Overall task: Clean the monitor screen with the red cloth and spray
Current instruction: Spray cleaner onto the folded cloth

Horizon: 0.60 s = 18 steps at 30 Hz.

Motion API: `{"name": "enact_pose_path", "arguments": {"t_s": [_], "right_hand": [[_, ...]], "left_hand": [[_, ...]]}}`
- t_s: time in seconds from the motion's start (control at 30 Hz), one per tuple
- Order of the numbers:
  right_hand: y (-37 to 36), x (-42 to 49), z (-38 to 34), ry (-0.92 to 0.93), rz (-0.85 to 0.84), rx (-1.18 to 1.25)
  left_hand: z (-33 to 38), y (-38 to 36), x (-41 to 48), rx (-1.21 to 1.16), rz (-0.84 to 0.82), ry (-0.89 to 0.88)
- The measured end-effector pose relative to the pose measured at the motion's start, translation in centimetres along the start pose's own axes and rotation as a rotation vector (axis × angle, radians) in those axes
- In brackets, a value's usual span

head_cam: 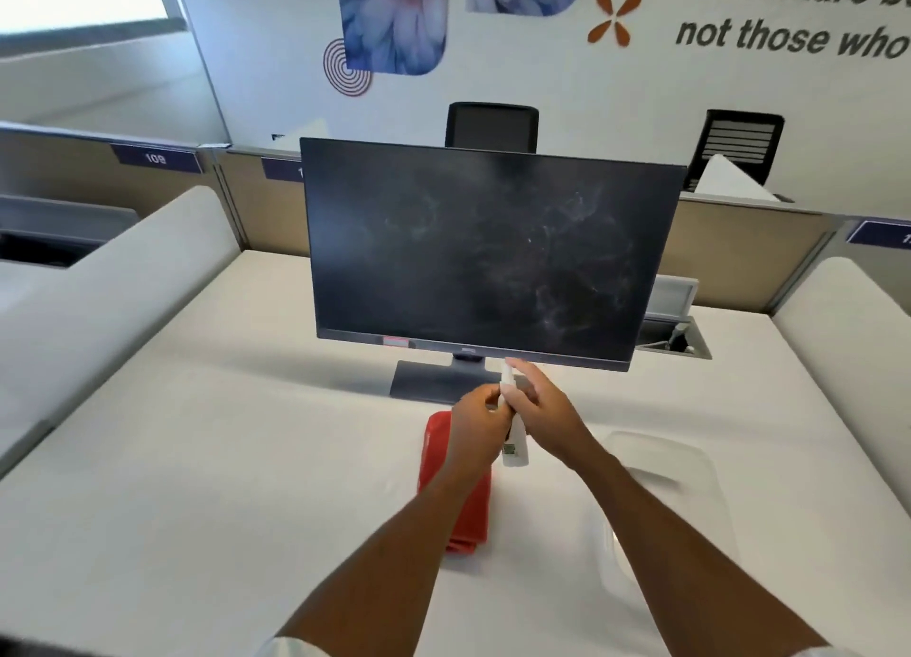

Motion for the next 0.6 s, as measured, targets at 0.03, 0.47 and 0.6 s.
{"name": "enact_pose_path", "arguments": {"t_s": [0.03, 0.47, 0.6], "right_hand": [[-1.3, -0.2, 0.6, -0.029, -0.094, 0.038], [-8.5, -2.4, 2.5, -0.111, -0.191, -0.181], [-10.5, -2.9, 4.2, -0.210, -0.132, -0.259]], "left_hand": [[-0.9, 0.3, -0.1, -0.019, -0.016, 0.041], [-7.3, 3.9, -1.0, 0.073, -0.013, 0.176], [-8.1, 4.7, -0.7, 0.027, 0.013, 0.120]]}}
Point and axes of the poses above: each hand's wrist, its own x-axis towards the middle knuckle, its own y-axis out of the back of the hand, z = x × y, the point moved 9 cm from there along x, towards the middle knuckle, and after that the axes turned 4 degrees about -z, right-handed, at the moved point
